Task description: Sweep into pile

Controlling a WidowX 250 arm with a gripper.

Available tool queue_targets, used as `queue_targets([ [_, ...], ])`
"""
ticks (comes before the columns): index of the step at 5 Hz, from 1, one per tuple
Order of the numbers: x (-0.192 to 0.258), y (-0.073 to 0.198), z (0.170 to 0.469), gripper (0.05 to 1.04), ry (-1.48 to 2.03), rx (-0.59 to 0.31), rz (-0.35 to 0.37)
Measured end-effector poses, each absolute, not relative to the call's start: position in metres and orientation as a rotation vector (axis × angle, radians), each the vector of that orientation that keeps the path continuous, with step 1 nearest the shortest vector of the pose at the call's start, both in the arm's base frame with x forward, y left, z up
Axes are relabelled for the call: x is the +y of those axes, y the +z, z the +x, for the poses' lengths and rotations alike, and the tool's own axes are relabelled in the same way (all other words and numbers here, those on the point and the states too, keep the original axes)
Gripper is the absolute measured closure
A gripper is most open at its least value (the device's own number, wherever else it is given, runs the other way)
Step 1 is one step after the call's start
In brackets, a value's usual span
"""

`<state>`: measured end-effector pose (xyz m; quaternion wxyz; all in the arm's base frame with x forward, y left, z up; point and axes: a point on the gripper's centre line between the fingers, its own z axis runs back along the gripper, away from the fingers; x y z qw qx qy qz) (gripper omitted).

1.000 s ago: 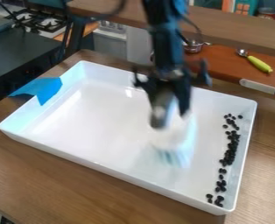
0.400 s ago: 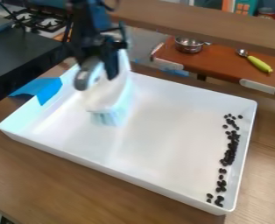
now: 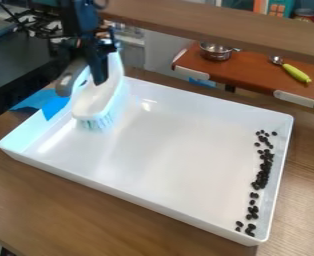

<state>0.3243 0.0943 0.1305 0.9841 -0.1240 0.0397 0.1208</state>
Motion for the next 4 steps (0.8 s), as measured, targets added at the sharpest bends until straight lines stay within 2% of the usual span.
queue_targets([
  [2, 0.117, 0.113, 0.333, 0.595, 0.265, 0.047, -0.138],
  [3, 0.124, 0.108, 0.338, 0.526, 0.284, 0.009, -0.087],
  [4, 0.13, 0.098, 0.337, 0.236, 0.268, -0.009, -0.046],
])
